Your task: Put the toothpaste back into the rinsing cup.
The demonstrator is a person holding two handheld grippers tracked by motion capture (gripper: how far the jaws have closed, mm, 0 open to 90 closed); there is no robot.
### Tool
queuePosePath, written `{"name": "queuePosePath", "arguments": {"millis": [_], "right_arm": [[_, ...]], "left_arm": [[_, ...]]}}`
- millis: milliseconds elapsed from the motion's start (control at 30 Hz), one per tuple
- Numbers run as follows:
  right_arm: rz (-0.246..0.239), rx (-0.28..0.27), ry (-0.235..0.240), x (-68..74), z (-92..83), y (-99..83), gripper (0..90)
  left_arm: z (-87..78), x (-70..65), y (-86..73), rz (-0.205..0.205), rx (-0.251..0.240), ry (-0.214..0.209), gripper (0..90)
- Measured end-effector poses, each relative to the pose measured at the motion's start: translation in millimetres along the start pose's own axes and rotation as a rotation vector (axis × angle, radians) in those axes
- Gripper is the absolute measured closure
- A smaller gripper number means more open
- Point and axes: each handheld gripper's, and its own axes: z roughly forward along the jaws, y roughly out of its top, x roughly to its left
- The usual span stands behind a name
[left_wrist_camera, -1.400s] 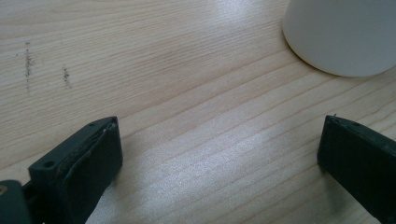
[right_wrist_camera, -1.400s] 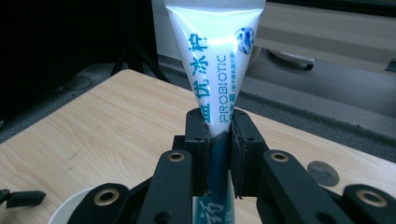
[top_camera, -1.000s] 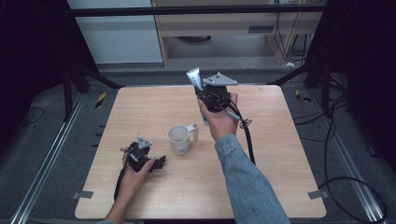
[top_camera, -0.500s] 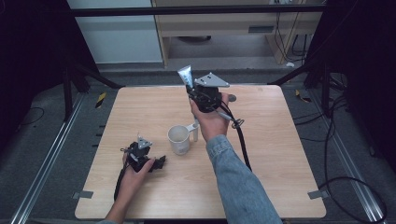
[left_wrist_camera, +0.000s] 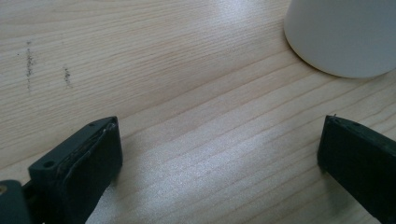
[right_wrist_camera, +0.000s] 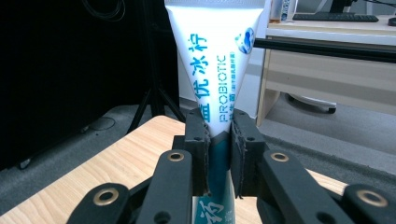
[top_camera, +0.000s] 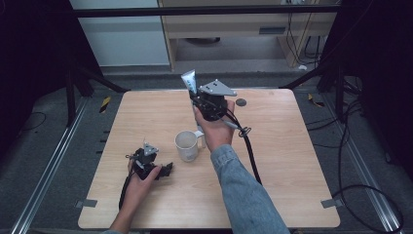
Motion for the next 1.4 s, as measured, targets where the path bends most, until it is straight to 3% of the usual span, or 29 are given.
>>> {"name": "queuePosePath", "arguments": {"millis": [233, 767, 1400], "right_arm": [[0.016, -0.027, 0.007, 1.0, -1.5, -2.9, 79.0], [0.048, -0.032, 0.041, 9.5, 0.2, -11.4, 78.9], [0.062, 0.008, 0.092, 26.9, 15.9, -36.5, 78.8]], "left_arm": [[0.0, 0.1, 0.0, 0.001, 0.0, 0.0, 0.0], [0.0, 0.1, 0.0, 0.001, 0.0, 0.0, 0.0], [0.0, 0.1, 0.0, 0.002, 0.0, 0.0, 0.0]]}}
